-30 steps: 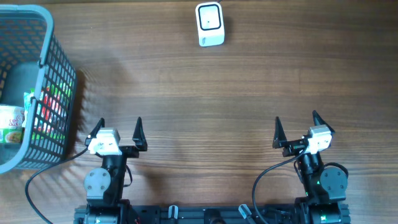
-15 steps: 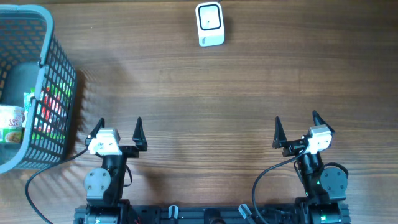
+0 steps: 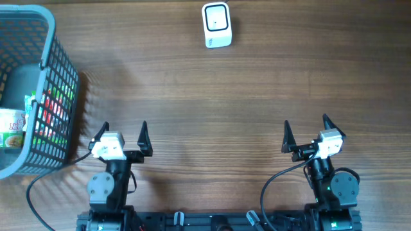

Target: Scan the item barcode

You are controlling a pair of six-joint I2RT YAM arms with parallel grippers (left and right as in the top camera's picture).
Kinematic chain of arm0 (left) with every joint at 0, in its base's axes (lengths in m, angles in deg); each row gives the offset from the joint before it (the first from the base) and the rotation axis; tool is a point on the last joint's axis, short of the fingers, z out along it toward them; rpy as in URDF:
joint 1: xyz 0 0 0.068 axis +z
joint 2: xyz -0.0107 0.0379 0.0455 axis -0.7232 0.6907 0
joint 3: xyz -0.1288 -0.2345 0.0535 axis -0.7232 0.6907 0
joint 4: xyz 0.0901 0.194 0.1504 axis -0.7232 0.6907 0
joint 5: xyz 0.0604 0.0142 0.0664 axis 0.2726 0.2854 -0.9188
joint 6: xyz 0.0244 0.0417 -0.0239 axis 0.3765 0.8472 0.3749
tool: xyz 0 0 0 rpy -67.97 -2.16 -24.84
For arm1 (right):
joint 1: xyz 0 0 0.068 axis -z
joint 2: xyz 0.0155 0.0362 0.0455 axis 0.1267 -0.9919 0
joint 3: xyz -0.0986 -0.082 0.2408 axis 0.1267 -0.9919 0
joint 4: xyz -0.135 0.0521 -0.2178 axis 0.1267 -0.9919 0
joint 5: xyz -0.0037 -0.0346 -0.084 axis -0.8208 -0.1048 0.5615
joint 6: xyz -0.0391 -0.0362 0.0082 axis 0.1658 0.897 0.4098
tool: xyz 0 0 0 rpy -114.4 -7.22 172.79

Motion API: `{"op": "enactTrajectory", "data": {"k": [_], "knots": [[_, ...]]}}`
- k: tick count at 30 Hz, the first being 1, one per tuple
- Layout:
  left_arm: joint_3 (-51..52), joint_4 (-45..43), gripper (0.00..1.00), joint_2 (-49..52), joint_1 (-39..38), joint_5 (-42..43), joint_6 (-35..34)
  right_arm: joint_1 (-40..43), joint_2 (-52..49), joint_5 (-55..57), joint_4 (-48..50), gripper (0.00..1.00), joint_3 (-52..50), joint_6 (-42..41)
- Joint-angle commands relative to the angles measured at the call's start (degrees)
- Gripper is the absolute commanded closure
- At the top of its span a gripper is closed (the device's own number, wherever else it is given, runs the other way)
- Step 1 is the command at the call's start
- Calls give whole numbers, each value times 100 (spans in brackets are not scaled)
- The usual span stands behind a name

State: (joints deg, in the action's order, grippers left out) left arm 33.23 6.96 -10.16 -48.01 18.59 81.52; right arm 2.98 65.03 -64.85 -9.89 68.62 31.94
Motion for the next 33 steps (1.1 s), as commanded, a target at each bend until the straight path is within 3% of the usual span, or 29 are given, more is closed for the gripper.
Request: {"op": "enactTrajectory", "data": {"k": [1, 5, 11, 14, 17, 19, 22, 27, 31, 33], "knots": [[-765, 1091, 0, 273, 48, 205, -413, 31, -15, -90, 28, 0, -7, 111], [-2452, 2586, 0, 1259, 48, 728, -525, 31, -15, -90, 28, 0, -7, 109], [-6295, 5484, 0, 4183, 48, 997, -476, 31, -15, -90, 28, 0, -7, 109], [-7700, 6459, 0, 5289, 48, 1759, -479, 31, -15, -90, 28, 0, -7, 109], [-8081, 6356, 0, 5755, 50, 1851, -455, 31, -15, -90, 28, 0, -7, 109], [-8091, 6076, 0, 5936, 92, 1329, -951, 31, -15, -90, 28, 0, -7, 111], [-8441, 5993, 0, 6306, 490, 914, -1097, 31, -15, -90, 28, 0, -7, 109], [-10102, 6059, 0, 7442, 2437, 741, -1558, 31, -15, -90, 28, 0, -7, 109], [-10153, 5794, 0, 8181, 3812, 297, -2308, 31, -15, -90, 28, 0, -7, 109], [-10150, 5803, 0, 8607, 4286, 28, -2284, 31, -15, -90, 28, 0, -7, 111]]}}
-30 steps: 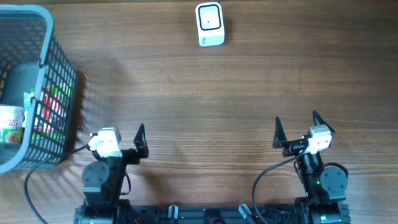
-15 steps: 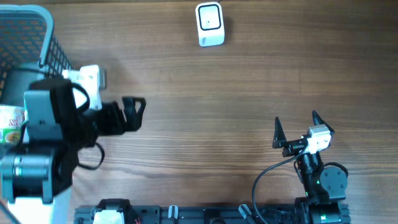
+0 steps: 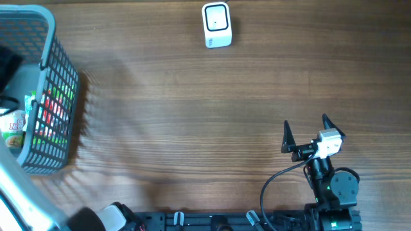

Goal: Scan the item barcode
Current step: 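Reach left gripper into basket and grasp the cup noodles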

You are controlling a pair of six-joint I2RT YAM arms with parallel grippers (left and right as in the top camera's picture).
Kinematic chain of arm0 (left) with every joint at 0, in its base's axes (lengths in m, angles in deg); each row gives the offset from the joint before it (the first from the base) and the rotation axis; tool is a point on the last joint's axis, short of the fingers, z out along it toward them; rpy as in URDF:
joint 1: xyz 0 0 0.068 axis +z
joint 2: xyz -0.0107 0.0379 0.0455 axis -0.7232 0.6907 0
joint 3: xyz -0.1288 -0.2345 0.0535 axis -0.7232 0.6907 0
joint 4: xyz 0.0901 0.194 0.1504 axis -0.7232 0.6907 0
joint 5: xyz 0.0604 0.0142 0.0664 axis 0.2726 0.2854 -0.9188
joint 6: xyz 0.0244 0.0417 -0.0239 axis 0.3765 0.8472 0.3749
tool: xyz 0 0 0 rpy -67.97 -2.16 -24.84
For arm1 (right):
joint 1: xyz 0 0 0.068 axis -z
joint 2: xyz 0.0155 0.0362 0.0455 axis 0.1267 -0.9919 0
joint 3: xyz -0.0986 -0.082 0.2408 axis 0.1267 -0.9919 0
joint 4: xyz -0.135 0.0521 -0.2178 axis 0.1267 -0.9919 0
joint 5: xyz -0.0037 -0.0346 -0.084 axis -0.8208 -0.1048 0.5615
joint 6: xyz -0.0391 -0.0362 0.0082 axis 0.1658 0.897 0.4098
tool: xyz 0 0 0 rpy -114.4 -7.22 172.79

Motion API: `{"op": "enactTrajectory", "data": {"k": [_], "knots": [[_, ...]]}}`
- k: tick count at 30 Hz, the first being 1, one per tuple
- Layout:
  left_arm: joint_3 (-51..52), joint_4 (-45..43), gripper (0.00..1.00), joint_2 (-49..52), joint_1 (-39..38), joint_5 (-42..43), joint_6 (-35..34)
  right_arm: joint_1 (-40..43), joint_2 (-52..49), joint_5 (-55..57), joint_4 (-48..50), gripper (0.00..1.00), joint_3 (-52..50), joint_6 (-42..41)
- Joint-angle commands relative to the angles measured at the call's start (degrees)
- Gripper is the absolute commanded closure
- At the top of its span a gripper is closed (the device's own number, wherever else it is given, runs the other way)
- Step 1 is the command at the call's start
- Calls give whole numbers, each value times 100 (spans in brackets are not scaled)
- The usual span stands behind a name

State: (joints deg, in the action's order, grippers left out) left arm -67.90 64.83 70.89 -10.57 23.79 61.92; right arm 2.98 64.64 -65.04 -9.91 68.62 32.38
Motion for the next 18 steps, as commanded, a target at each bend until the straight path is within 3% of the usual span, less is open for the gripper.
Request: {"op": "enactTrajectory", "data": {"k": [1, 5, 18], "knots": [[-37, 7, 0, 831, 754, -684, -118, 31, 24, -70, 31, 0, -7, 68], [-37, -157, 0, 1749, 946, -931, 1189, 31, 24, -70, 31, 0, -7, 66], [-37, -81, 0, 1923, 1099, -929, 1189, 31, 24, -70, 31, 0, -7, 66]]}}
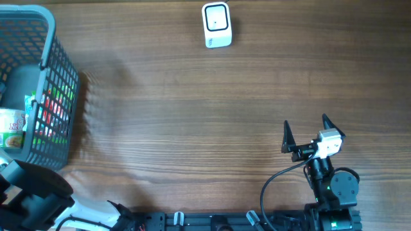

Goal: Scan the item barcode
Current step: 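Reach left gripper into basket and grasp the cup noodles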

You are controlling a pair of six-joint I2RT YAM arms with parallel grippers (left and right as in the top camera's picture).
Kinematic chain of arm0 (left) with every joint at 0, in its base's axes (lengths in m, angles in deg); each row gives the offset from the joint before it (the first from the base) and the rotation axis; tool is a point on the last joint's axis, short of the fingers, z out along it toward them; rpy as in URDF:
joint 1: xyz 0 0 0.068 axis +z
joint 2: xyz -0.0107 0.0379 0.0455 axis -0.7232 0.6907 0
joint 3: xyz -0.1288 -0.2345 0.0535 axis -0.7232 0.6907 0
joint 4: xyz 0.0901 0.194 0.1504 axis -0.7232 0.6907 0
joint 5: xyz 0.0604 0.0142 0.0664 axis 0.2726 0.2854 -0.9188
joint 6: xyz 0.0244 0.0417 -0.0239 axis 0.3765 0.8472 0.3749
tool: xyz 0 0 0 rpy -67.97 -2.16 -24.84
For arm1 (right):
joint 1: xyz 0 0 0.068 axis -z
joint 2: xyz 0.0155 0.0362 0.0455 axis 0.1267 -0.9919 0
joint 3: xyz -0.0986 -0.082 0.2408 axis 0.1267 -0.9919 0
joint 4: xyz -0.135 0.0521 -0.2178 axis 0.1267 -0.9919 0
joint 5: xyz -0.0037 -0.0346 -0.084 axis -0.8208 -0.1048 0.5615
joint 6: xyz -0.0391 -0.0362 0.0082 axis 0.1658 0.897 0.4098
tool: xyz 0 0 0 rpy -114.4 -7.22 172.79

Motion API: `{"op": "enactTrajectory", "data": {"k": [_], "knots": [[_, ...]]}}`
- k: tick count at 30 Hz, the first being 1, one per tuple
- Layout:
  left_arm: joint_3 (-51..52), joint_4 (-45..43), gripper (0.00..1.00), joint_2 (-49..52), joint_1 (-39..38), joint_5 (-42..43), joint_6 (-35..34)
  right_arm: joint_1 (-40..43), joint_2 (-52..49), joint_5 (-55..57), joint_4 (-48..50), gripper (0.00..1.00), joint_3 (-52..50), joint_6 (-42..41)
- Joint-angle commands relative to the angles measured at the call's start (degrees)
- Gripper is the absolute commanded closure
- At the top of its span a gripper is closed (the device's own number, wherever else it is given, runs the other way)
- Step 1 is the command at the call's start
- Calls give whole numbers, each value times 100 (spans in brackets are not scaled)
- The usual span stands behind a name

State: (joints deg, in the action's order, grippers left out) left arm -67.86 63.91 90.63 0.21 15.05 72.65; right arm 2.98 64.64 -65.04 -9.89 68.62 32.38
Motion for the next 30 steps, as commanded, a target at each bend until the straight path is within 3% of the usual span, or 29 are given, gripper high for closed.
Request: {"op": "enactTrajectory", "data": {"k": [1, 11, 15, 17, 18, 20, 22, 26, 30], "knots": [[-42, 11, 0, -50, 22, -55, 116, 31, 24, -70, 28, 0, -7, 63], [-42, 11, 0, -50, 22, -37, 116, 31, 24, -70, 28, 0, -7, 68], [-42, 234, 0, -50, 26, -448, 160, 31, 24, -70, 28, 0, -7, 66], [-42, 293, 0, -50, 24, -437, 944, 31, 24, -70, 28, 0, -7, 66], [-42, 247, 0, -50, 26, -439, 1976, 31, 24, -70, 28, 0, -7, 68], [-42, 256, 5, -50, 26, -522, 3340, 31, 24, -70, 28, 0, -7, 66], [-37, 173, 5, -44, 42, -861, 3742, 31, 24, -70, 28, 0, -7, 66], [-37, 136, 4, 155, 229, -461, 4439, 31, 24, -70, 28, 0, -7, 68], [-37, 127, 11, 542, 466, -326, 4516, 31, 24, -70, 28, 0, -7, 66]]}}
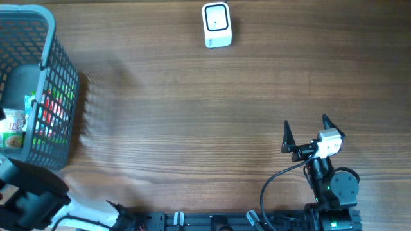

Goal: Scan the item barcode
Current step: 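Reach left gripper into basket and grasp the cup noodles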

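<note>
A white barcode scanner point(216, 24) stands at the far edge of the wooden table, near the middle. The grey mesh basket point(61, 83) at the far left holds a cup with a printed label point(11, 127) and a red and green packet point(51, 106). My left arm point(29, 196) shows as a dark block at the bottom left corner, just in front of the basket. Its fingers are cut off by the frame edge. My right gripper point(305, 131) rests open and empty at the near right.
The basket's near corner lies close to the left arm. A black cable point(276, 179) loops by the right arm's base. Bare wood lies between the basket, the scanner and the right gripper.
The left arm's dark block sits a little lower and further left at the bottom corner. The cup in the basket looks slightly shifted. The right arm is unmoved.
At first both grippers rested open at the near edge. Then the left arm had swung out to the left, with a dark part over the basket. Later it showed as a dark block in front of the basket, and it stays there now.
</note>
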You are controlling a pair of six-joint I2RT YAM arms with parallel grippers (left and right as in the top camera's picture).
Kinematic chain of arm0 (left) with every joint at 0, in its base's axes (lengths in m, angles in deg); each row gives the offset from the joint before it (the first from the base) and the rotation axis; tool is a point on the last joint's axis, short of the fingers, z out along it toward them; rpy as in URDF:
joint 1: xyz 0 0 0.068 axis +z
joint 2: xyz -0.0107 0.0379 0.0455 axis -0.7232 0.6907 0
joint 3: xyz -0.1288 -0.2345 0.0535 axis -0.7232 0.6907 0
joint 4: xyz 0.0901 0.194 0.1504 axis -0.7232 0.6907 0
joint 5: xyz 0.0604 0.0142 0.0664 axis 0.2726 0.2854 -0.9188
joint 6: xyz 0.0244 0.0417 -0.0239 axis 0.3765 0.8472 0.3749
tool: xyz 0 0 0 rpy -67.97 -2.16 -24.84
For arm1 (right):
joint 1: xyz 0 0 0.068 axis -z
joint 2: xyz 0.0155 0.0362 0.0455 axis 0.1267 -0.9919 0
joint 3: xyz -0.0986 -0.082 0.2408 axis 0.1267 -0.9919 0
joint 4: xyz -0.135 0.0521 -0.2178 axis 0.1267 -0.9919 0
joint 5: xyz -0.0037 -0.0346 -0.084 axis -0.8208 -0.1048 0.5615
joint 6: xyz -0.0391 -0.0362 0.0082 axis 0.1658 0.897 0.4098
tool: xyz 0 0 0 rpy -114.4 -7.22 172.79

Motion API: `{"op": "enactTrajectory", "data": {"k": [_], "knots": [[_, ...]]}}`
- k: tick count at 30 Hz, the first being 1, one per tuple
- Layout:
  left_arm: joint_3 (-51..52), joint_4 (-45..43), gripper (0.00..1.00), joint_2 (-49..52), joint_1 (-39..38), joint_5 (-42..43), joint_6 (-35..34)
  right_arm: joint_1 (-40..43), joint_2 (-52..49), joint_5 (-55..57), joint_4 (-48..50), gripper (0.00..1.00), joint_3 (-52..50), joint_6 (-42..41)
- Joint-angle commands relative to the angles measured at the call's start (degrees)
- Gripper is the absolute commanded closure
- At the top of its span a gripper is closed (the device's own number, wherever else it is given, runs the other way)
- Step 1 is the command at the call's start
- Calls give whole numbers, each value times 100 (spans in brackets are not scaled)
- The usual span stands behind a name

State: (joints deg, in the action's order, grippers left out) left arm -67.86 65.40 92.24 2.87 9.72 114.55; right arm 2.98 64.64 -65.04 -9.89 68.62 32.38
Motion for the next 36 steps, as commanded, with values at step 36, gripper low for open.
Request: {"op": "enactTrajectory", "data": {"k": [36], "knots": [[317, -765, 15, 2170, 332, 1425, 1279, 31, 24, -70, 28, 0, -7, 66]]}}
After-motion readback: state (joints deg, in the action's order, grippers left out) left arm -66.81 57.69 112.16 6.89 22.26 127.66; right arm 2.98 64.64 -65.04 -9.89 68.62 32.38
